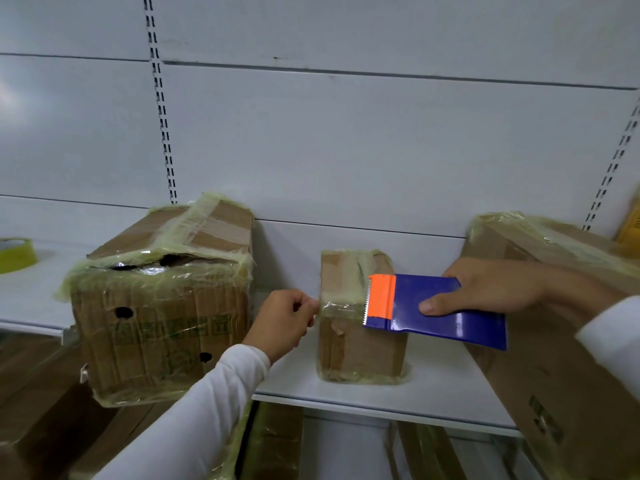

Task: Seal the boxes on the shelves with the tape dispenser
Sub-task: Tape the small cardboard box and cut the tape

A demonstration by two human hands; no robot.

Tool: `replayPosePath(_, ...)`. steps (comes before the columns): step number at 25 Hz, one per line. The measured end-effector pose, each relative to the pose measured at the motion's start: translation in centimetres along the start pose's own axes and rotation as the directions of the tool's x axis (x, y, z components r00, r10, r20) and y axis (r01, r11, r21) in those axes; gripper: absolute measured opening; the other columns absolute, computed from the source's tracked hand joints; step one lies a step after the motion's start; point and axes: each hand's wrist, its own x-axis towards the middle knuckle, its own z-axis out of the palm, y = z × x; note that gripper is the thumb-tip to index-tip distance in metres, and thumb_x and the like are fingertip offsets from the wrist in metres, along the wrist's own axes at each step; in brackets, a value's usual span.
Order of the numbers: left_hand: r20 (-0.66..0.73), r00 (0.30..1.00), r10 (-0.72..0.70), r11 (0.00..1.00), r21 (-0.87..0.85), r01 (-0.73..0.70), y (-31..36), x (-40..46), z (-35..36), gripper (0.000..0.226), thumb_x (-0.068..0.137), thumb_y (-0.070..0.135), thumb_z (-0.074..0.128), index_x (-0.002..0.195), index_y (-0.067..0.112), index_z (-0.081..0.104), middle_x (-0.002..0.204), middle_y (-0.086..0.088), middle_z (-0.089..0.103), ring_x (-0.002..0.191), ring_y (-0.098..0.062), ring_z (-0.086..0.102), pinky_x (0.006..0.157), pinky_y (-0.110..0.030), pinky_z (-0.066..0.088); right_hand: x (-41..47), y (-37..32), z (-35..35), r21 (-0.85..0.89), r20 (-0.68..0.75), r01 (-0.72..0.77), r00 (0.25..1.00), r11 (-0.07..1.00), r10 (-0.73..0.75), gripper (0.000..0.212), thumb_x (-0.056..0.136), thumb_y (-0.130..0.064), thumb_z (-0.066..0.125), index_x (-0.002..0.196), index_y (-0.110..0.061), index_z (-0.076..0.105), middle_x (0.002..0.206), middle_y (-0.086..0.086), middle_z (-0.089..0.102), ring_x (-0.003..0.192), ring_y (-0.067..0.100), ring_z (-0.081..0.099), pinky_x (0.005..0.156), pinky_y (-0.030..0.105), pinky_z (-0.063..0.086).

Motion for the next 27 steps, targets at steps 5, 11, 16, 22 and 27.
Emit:
replayPosePath(5,-0.087,0.950,0.300,0.913,0.315,-0.260,-0.2,0.0,0.4,0.034,0.092,0.036,0.056,0.125,0.027,0.052,0.086,0.006,0.061,0.075,-0.008,0.057,0.074,-0.027,0.047,0.6,1.0,0.5,0.072,0.014,-0.019,1.000,0.997,0.018,0.058,0.072,-0.068,0.065,0.087,-0.012,0.067,0.074,0.003,0.073,0.060,0.012,0.066,0.060,0.022,0.046)
replayPosePath(11,0.163,0.881,0.445,0.834,0.282,-0.474,-1.0,1.0,1.0,0.041,0.094,0.036,0.052,0.133,0.022,0.054,0.108,-0.003,0.067,0.096,-0.018,0.061,0.087,-0.030,0.048,1.0,1.4,1.1,0.126,0.033,-0.022,0.999,0.992,0.018,0.061,0.074,-0.066,0.066,0.096,-0.010,0.066,0.083,0.005,0.075,0.067,0.014,0.069,0.063,0.022,0.048)
replayPosePath(16,0.117,0.843,0.525,0.771,0.353,-0.530,-1.2,0.9,0.6,0.034,0.095,0.028,0.054,0.128,0.020,0.059,0.097,-0.005,0.068,0.080,-0.022,0.063,0.076,-0.031,0.052,0.1,1.2,1.3,0.129,0.038,0.013,0.999,0.992,-0.018,0.051,0.077,-0.059,0.062,0.091,-0.011,0.066,0.073,0.000,0.072,0.059,0.009,0.065,0.059,0.020,0.045)
replayPosePath(22,0.105,0.866,0.488,0.769,0.418,-0.484,0.1,0.3,0.8,0.033,0.095,0.031,0.052,0.126,0.022,0.060,0.099,-0.006,0.068,0.085,-0.026,0.063,0.081,-0.037,0.051,-2.9,2.5,0.5,0.079,0.042,0.000,0.999,0.997,-0.004,0.047,0.077,-0.061,0.061,0.082,-0.015,0.068,0.069,0.003,0.072,0.055,0.010,0.063,0.053,0.018,0.044)
replayPosePath(27,0.156,0.877,0.454,0.523,0.750,-0.405,2.1,0.1,0.8,0.050,0.089,0.046,0.053,0.134,0.028,0.042,0.116,-0.003,0.050,0.109,-0.028,0.051,0.087,-0.037,0.045,-1.9,2.8,1.6,0.060,0.003,0.034,0.999,0.998,-0.034,0.051,0.075,-0.062,0.061,0.083,-0.012,0.067,0.072,0.005,0.072,0.058,0.013,0.063,0.059,0.027,0.045)
